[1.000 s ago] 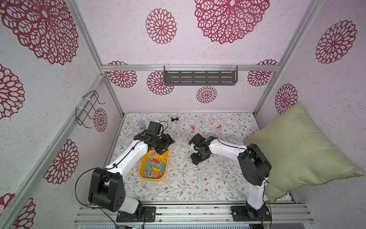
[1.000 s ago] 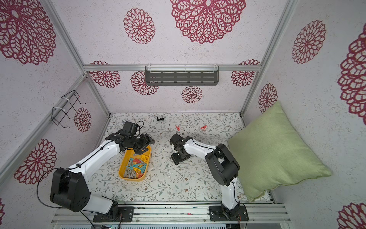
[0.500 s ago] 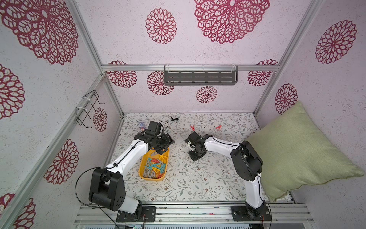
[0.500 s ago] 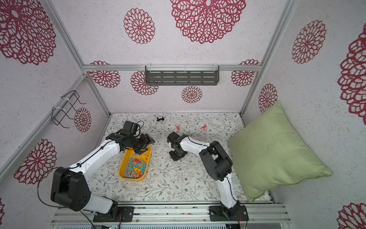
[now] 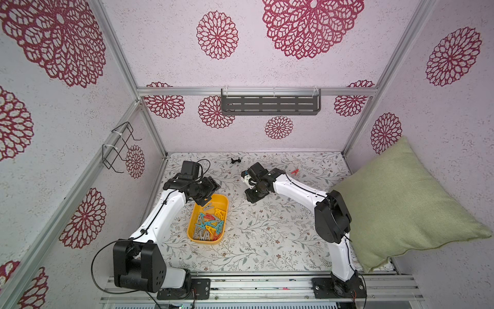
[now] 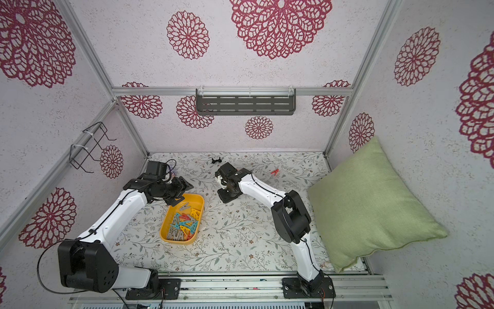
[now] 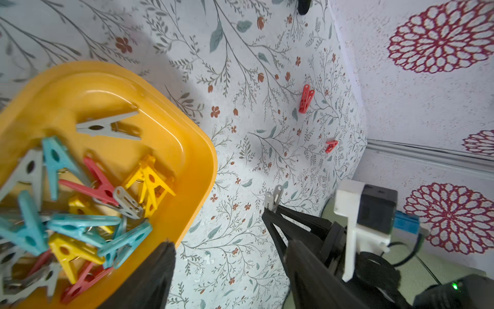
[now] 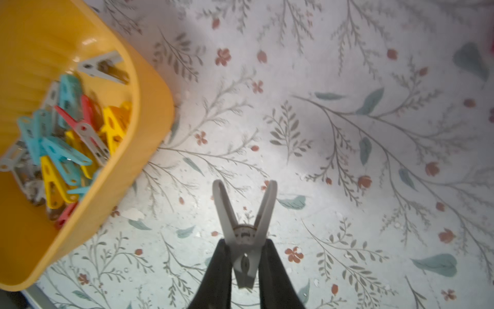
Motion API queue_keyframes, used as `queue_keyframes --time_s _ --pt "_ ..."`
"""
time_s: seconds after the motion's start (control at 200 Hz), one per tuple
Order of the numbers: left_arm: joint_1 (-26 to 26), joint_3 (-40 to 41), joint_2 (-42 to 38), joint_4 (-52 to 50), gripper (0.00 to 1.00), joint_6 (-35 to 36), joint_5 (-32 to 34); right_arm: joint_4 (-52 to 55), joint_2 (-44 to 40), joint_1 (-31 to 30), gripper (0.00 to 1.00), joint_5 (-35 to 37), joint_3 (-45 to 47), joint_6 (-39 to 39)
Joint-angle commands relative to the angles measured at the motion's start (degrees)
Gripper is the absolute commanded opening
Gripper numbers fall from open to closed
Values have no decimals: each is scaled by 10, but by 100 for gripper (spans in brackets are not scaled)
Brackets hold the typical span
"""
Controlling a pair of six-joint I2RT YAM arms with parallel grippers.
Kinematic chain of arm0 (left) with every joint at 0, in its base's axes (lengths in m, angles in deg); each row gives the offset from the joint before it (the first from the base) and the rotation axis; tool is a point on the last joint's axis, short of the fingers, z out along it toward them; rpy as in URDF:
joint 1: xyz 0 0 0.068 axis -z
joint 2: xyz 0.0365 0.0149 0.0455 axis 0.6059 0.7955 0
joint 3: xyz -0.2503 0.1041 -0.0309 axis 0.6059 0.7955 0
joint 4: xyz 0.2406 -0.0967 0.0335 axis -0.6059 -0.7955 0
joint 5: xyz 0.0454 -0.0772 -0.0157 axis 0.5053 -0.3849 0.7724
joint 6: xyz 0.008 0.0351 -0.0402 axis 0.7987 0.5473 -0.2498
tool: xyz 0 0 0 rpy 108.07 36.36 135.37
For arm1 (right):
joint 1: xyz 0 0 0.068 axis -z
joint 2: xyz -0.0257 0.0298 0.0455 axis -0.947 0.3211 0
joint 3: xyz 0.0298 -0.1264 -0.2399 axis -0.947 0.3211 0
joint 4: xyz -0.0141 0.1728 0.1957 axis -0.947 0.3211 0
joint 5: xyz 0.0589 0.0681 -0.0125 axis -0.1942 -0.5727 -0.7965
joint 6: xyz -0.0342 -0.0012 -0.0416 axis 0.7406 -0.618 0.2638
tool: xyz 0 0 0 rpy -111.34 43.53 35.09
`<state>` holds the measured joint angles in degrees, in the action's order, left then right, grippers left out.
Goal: Put the clothespins into the storage box
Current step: Pick up the clothespin from the center of the board, then place the clothespin in the storage box, then pick up the clothespin from the center of the board.
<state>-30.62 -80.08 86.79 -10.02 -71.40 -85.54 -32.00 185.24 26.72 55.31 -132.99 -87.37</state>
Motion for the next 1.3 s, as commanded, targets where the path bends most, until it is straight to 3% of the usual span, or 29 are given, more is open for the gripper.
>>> queue_keyframes --time_s 0.0,0.305,0.515,0.605,0.83,1.296 --pt "-25 -8 -25 -33 73 29 3 37 27 -39 15 -48 -74 -18" --pt "-94 15 -71 -60 74 50 -7 122 158 -112 19 -109 -322 -33" --pt "-105 28 -81 -59 74 45 -19 124 177 -121 44 -103 -351 -41" --pt "-104 31 -77 -53 74 42 -27 119 169 -114 50 -92 -351 -43" --pt "-65 7 -44 -34 74 33 -24 116 141 -60 51 -36 -348 -57" --pt "62 -104 122 39 74 16 -40 86 98 131 51 74 -275 -109"
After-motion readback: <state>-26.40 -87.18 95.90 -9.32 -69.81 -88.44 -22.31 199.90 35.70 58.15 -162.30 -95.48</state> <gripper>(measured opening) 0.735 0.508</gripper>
